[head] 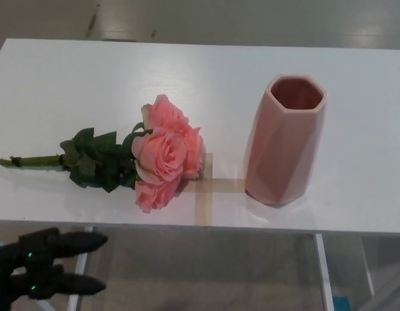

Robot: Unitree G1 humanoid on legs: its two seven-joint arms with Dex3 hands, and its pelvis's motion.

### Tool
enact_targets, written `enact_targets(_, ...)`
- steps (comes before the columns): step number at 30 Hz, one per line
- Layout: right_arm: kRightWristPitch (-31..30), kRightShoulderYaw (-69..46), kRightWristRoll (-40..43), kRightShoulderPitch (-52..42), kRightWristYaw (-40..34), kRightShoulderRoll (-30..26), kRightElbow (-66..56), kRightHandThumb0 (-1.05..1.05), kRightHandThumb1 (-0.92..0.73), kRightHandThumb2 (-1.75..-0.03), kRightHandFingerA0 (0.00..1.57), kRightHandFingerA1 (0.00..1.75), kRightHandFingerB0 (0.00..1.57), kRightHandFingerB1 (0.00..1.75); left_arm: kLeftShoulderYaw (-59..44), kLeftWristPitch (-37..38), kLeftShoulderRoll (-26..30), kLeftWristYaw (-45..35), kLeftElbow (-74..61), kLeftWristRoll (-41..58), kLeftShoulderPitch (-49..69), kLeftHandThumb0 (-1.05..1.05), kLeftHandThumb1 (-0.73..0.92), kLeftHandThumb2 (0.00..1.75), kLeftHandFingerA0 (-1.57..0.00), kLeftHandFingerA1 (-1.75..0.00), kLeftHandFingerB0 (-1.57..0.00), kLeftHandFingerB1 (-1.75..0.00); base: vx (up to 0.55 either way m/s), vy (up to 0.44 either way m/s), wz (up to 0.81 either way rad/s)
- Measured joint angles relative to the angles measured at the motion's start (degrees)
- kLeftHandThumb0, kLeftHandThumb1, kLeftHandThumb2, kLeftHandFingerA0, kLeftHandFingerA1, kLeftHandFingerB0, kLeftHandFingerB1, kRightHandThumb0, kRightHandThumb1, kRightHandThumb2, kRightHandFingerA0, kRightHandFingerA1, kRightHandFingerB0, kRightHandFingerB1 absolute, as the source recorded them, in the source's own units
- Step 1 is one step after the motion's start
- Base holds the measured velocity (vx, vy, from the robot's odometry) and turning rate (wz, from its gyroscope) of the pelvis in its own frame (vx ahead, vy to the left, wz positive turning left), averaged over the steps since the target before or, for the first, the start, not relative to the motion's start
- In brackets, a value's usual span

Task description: Use the left hand to pick up the rose and then lift and insert it into the pink vase.

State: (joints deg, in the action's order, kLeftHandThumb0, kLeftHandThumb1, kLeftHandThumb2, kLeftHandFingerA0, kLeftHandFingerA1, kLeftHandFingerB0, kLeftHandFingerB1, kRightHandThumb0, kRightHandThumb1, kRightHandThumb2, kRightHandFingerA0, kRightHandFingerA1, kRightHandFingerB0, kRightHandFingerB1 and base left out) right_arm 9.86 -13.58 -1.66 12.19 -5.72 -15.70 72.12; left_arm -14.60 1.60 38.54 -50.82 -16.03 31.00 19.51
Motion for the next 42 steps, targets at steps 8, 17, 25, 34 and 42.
enact_targets(8, 0.0, 0.1, -0.01, -0.05, -0.05, -0.03, 0.05, -0.2, -0.55, -0.56, 0.74, 0.52, 0.57, 0.45, -1.96, -1.59, -0.09, 1.92, -9.04, 6.22, -4.82, -0.66, 0.4, 0.82, -0.04, -0.19, -0.05, -0.28, 0.0, 0.0, 0.0)
enact_targets(17, 0.0, 0.68, 0.0, 0.03, -0.1, -0.06, 0.16, -0.2, -0.55, -0.55, 0.73, 0.52, 0.57, 0.46, -3.71, -4.29, -0.01, 10.78, -14.3, 3.48, -22.55, -0.63, 0.39, 0.79, -0.03, -0.21, -0.04, -0.33, 0.0, 0.0, 0.0)
enact_targets(25, 0.0, 0.89, 0.0, 0.03, -0.11, -0.06, 0.15, -0.2, -0.55, -0.56, 0.72, 0.52, 0.57, 0.45, 1.64, -5.21, 1.52, 14.84, -8.63, -4.59, -33.66, -0.63, 0.37, 0.81, 0.0, -0.16, -0.03, -0.29, 0.0, 0.0, 0.0)
enact_targets(34, 0.0, 1.15, -0.01, 0.04, -0.12, -0.06, 0.13, -0.28, -0.5, -0.67, 0.68, 0.58, 0.56, 0.52, 8.65, -5.74, 3.25, 17.93, -1.16, -13.83, -41.8, -0.64, 0.36, 0.8, 0.0, -0.12, 0.0, -0.24, 0.0, 0.0, 0.0)
enact_targets(42, 0.0, 1.25, 0.0, 0.04, -0.11, -0.06, 0.13, -0.28, -0.5, -0.67, 0.68, 0.58, 0.56, 0.52, 15.32, -6.7, 3.62, 20.48, 4.68, -22.08, -45.93, -0.64, 0.37, 0.81, 0.0, -0.11, 0.0, -0.22, 0.0, 0.0, 0.0)
